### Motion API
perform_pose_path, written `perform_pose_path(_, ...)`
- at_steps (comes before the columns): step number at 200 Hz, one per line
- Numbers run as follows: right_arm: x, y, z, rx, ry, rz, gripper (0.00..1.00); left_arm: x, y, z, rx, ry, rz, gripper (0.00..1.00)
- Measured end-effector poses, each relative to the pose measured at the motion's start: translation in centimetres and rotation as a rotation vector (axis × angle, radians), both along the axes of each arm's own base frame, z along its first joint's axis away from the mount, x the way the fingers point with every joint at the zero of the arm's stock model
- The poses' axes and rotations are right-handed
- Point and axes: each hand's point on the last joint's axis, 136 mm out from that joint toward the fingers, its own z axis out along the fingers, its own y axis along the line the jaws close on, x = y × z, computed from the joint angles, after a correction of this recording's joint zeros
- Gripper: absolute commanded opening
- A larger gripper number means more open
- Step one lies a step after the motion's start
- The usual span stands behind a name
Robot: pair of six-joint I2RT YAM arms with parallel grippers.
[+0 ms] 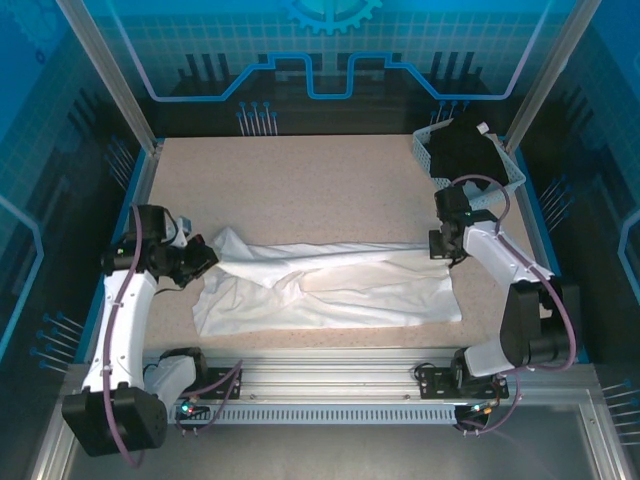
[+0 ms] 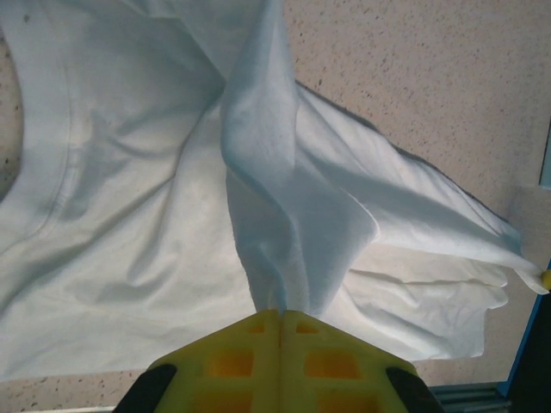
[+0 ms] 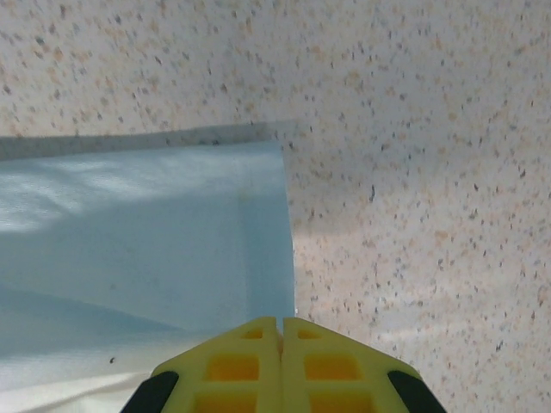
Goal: Fold the inside-out t-shirt
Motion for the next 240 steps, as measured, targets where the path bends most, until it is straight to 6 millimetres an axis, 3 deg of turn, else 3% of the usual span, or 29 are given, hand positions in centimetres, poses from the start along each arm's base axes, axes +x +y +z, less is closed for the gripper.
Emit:
perform_pose_path(35,-1.6,-0.2,-1.1,0.010,0.031,-0.044,0.08,-1.4,-0.3,-1.4,-0.011,0.037,-0.001,0.00)
perform_pose_path(60,-2.4,-0.2,-1.3,0.015,0.033,-0.065,0.31,-2.2,-0.4,-2.4,-0.018,0.070,0.001,0.00)
perform_pose_path(82,-1.8,1.6,0.7,0.031,-0.075,0.007,0.49,-2.2,-0.5,-2.4,-0.023,0.064,0.000,0.00)
perform_pose_path(95,-1.4,5.0,2.3,0.048,-0.167,0.147,0.54,-2.1,-0.6,-2.4,-0.029,0.061,-0.003,0.00)
perform_pose_path(128,-2.3,17.0,5.1,0.171,-0.364,0.579,0.69,-2.1,-0.7,-2.3,-0.036,0.058,-0.006,0.00)
perform_pose_path(146,-3.6,23.3,5.0,0.216,-0.410,0.774,0.74,-2.0,-0.7,-2.3,-0.036,0.056,-0.006,0.00)
perform_pose_path(176,-6.4,32.8,2.8,0.248,-0.436,1.030,0.83,-1.9,-0.7,-2.3,-0.037,0.050,-0.007,0.00)
perform_pose_path(211,-7.8,41.3,1.3,0.214,-0.514,1.186,0.89,-1.8,-0.8,-2.2,-0.043,0.045,-0.011,0.00)
perform_pose_path(240,-7.5,45.2,0.4,0.142,-0.600,1.219,0.92,-1.8,-0.8,-2.2,-0.044,0.041,-0.012,0.00)
